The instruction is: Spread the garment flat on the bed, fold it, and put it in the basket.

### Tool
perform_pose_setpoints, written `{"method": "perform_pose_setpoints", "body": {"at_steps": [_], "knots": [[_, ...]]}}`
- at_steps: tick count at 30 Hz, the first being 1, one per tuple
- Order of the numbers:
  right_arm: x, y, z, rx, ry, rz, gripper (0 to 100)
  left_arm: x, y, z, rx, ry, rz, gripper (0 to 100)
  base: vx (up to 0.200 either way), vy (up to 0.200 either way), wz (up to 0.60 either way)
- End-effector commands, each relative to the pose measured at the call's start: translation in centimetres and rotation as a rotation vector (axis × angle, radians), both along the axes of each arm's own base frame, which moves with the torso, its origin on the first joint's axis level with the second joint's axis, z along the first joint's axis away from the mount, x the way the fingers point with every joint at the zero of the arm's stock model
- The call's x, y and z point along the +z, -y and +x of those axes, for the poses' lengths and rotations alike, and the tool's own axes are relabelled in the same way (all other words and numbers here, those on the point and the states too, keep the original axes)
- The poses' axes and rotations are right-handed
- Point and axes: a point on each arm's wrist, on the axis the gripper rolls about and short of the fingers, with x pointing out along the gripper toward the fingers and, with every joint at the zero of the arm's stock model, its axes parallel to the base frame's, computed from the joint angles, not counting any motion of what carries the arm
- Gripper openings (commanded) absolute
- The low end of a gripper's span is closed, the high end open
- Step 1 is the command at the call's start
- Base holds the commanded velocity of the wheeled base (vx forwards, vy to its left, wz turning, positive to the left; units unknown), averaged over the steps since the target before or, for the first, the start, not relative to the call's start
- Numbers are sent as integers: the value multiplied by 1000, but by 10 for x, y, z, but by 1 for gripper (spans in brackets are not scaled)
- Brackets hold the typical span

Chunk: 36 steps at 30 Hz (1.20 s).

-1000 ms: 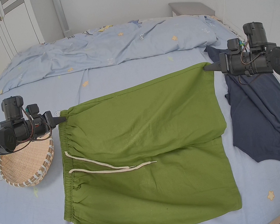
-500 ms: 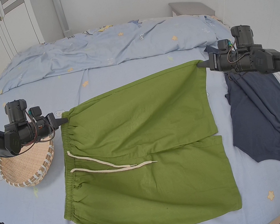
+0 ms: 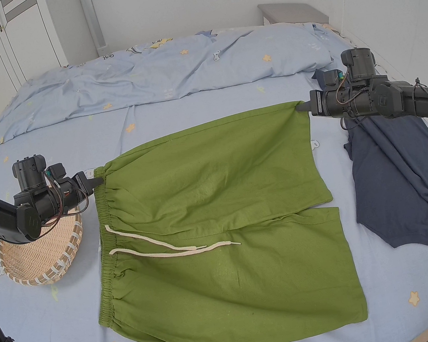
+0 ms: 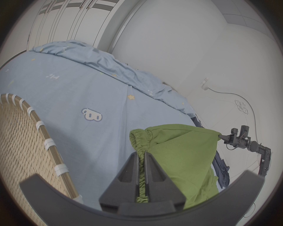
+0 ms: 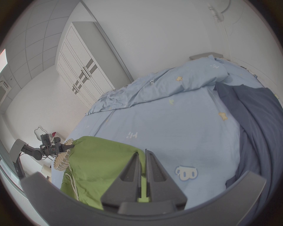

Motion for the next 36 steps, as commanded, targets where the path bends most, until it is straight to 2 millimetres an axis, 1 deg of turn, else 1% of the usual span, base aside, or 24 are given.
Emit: {"method": "perform_pose_setpoints", "body": {"at_steps": [1, 7, 8, 9, 17, 21, 23, 24, 26, 27, 29, 30, 31, 32, 33, 34, 36], "knots": [[-13, -1, 6, 0, -26, -4, 0, -7, 0, 4, -2, -15, -3, 0, 0, 0, 0], [-18, -1, 8, -8, -38, -8, 0, -10, 1, 7, -3, -18, -3, 0, 0, 0, 0], [-21, -1, 9, -9, -42, -10, 0, -11, 1, 8, -3, -19, -5, 100, 0, 0, 0], [-22, -1, 10, -10, -46, -9, 100, -11, 1, 8, -4, -19, -5, 100, 0, 0, 0], [-27, -1, 12, -10, -57, -9, 100, -12, 5, 10, -12, -7, -3, 100, 0, 0, 0], [-21, 3, 9, -17, -52, -6, 100, -8, 6, 8, -11, 12, -3, 100, 0, 0, 0], [-13, 4, 4, -17, -56, -4, 100, -1, 12, 4, -21, 20, -17, 100, 0, 0, 0], [-13, 4, 4, -17, -56, -4, 100, -1, 12, 4, -21, 20, -17, 100, 0, 0, 0], [14, 8, -13, -26, -43, 13, 100, 20, 23, -12, -40, 49, -35, 100, 0, 0, 0], [15, 8, -15, -26, -42, 15, 100, 21, 23, -13, -40, 49, -35, 100, 0, 0, 0], [29, 12, -39, -40, -81, 43, 100, 35, 32, -31, -60, 60, -43, 100, 0, 0, 0], [29, 12, -39, -40, -81, 43, 100, 35, 32, -31, -60, 60, -43, 100, 0, 0, 0], [34, 14, -57, -48, -109, 60, 100, 40, 32, -45, -53, 46, -69, 100, 0, 0, 0], [33, 17, -73, -51, -143, 66, 100, 44, 32, -59, -44, 29, -105, 100, 0, 0, 0], [32, 17, -78, -53, -155, 67, 100, 45, 31, -64, -38, 25, -117, 100, 0, 0, 0], [28, 20, -101, -54, -198, 66, 100, 45, 29, -81, -22, -13, -162, 100, 0, 0, 0], [19, 24, -128, -52, -249, 62, 100, 36, 27, -103, -10, -72, -199, 100, 0, 0, 0]]}}
